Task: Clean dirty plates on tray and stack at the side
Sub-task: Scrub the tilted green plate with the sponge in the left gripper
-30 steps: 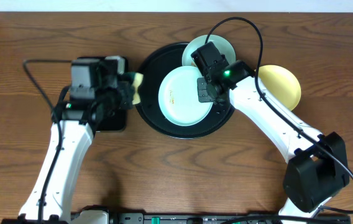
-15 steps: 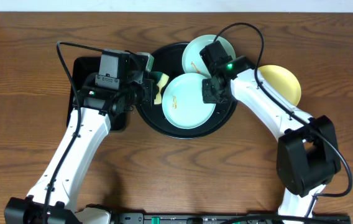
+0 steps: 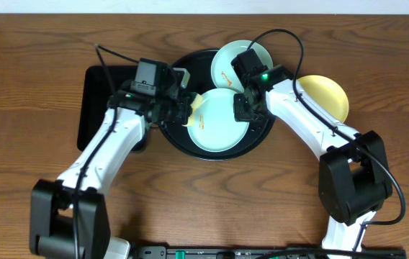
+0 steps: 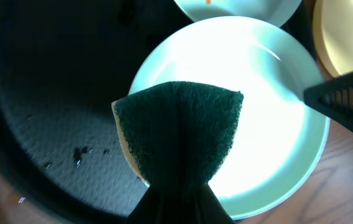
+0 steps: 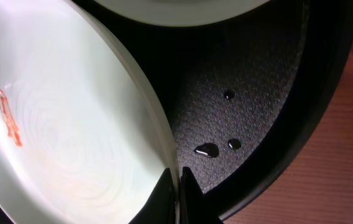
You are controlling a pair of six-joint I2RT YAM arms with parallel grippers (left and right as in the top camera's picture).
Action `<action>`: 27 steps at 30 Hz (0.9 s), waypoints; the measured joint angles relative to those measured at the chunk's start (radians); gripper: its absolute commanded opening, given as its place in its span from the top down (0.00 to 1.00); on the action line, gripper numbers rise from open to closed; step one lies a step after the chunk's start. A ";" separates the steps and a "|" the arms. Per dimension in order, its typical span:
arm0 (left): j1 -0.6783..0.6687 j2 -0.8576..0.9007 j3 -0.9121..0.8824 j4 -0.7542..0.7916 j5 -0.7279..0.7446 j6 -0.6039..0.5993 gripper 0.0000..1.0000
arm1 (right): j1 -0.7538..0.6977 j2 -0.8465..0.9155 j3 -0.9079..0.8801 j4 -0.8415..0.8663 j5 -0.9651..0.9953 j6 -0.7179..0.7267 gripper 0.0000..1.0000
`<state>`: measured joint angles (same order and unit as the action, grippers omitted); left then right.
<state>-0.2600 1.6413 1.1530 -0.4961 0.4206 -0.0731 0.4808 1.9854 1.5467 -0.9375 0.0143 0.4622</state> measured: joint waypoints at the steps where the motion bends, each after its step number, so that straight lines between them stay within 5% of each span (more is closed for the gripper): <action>1: -0.005 0.012 0.000 0.014 0.000 0.000 0.92 | 0.000 0.000 0.000 -0.001 0.000 0.000 0.99; 27: -0.135 0.077 -0.065 -0.012 -0.109 0.003 0.92 | 0.000 0.000 0.000 0.000 0.000 0.000 0.99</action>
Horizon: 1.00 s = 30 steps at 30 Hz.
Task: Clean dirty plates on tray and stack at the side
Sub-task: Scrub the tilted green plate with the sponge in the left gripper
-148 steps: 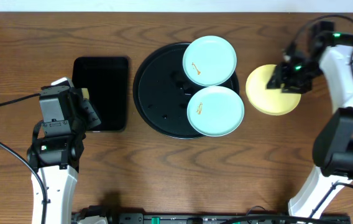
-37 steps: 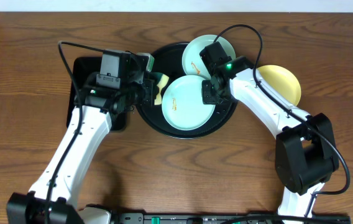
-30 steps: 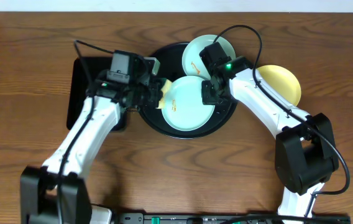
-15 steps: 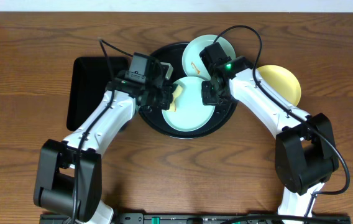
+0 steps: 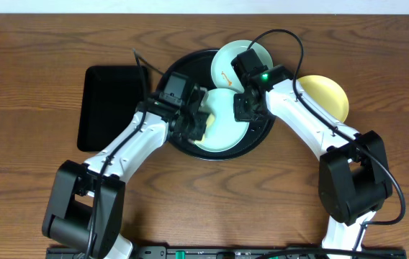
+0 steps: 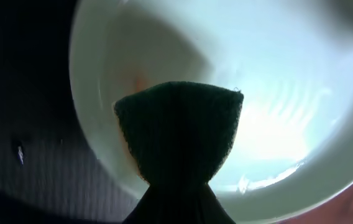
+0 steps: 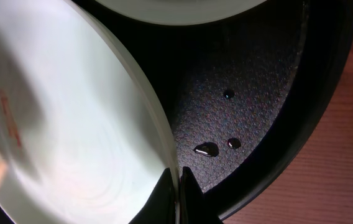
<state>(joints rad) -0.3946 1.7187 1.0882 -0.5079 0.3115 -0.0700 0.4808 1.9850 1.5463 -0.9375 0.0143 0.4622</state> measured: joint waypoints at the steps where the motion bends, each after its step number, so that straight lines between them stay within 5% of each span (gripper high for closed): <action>1: 0.000 0.000 -0.005 -0.026 0.000 0.000 0.92 | 0.000 0.000 0.000 0.000 0.000 0.000 0.99; 16: 0.000 -0.073 -0.014 -0.184 0.098 -0.007 0.92 | 0.000 0.000 0.000 0.000 0.000 0.000 0.99; 30: 0.000 -0.069 -0.014 -0.093 0.135 -0.011 0.92 | 0.000 0.000 0.000 0.000 0.000 0.000 0.99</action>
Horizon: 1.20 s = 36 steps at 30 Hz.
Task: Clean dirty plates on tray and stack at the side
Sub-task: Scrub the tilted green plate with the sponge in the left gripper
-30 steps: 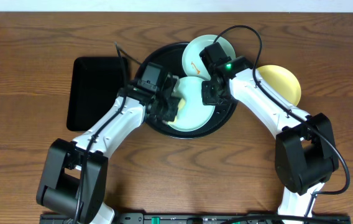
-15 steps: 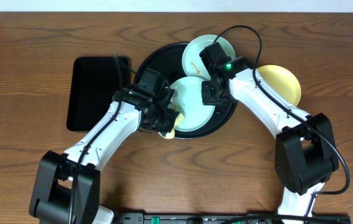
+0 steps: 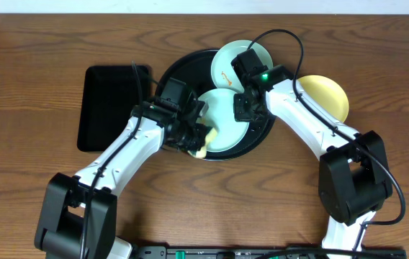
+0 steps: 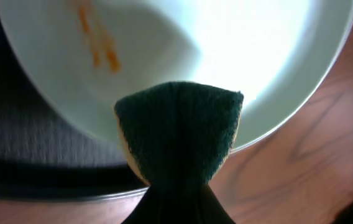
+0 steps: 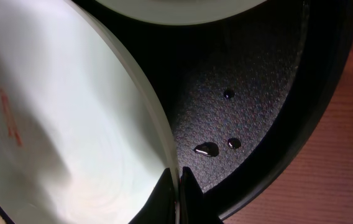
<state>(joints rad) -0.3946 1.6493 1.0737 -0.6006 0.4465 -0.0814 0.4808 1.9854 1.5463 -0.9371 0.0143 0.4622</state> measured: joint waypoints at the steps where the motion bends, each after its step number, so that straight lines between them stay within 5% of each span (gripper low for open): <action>1: 0.000 0.000 0.000 0.024 0.000 0.000 0.92 | 0.000 0.000 0.000 0.000 0.000 0.000 0.99; 15: 0.000 0.118 0.000 0.214 -0.064 -0.030 0.92 | 0.000 0.000 -0.001 0.000 0.000 0.000 0.99; 36: 0.000 0.156 -0.002 0.240 -0.146 -0.031 0.92 | 0.000 0.000 -0.001 0.000 0.000 0.000 0.99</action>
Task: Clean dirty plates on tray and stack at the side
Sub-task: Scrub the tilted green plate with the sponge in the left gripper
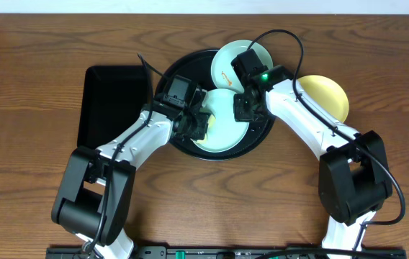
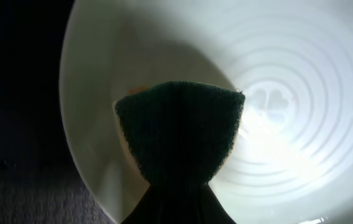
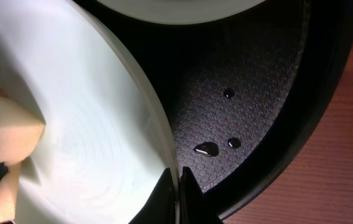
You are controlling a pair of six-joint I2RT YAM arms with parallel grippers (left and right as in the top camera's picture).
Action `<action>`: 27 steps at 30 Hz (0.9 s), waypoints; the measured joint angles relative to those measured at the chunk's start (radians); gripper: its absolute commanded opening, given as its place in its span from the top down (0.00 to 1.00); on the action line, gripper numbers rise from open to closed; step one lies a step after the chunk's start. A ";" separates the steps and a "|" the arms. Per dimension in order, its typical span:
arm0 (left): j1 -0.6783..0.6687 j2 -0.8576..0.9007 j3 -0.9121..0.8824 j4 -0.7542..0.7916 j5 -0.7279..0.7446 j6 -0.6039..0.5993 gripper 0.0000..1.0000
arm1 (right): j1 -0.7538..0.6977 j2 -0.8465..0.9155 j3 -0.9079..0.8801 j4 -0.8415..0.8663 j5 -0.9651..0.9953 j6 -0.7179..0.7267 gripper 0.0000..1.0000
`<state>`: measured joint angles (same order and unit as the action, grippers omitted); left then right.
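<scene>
A pale green plate (image 1: pixel 222 121) lies in the round black tray (image 1: pixel 179 68). My right gripper (image 3: pixel 178 180) is shut on that plate's right rim (image 3: pixel 158 124). My left gripper (image 1: pixel 194 124) is shut on a sponge (image 2: pixel 178 127), green scouring face toward the camera, yellow foam (image 3: pixel 9 127) pressed on the plate's left part. A faint orange trace shows at the sponge's upper left edge. A second pale green plate (image 1: pixel 239 61) with an orange smear leans on the tray's far rim. The yellow plate (image 1: pixel 327 95) lies on the table to the right.
A black rectangular tray (image 1: pixel 112 104) sits on the wooden table left of the round tray. Water drops (image 3: pixel 207 149) lie on the round tray's floor beside the held plate.
My left gripper with the sponge moved from the plate's near-left rim back up onto the plate's left inner face. The orange streak then bare is now mostly under the sponge. Right gripper unchanged.
The sponge hung at the plate's left edge while my right gripper held the rim. Then it sat inside the plate, then at the near rim beside a bare orange streak, and now presses on the inner face. In the right wrist view the red streak no longer shows.
</scene>
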<state>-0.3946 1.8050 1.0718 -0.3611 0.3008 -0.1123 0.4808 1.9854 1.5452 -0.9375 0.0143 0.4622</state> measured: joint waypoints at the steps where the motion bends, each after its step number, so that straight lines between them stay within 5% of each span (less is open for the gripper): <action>1: 0.000 0.004 -0.001 0.005 -0.001 0.000 0.93 | 0.000 0.000 0.000 0.000 0.000 0.000 0.99; 27: 0.001 0.049 -0.004 0.127 -0.024 0.000 0.92 | -0.002 0.000 -0.002 0.003 0.008 0.000 0.99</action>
<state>-0.3939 1.8538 1.0679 -0.2344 0.2771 -0.1123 0.4789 1.9858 1.5436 -0.9348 0.0219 0.4625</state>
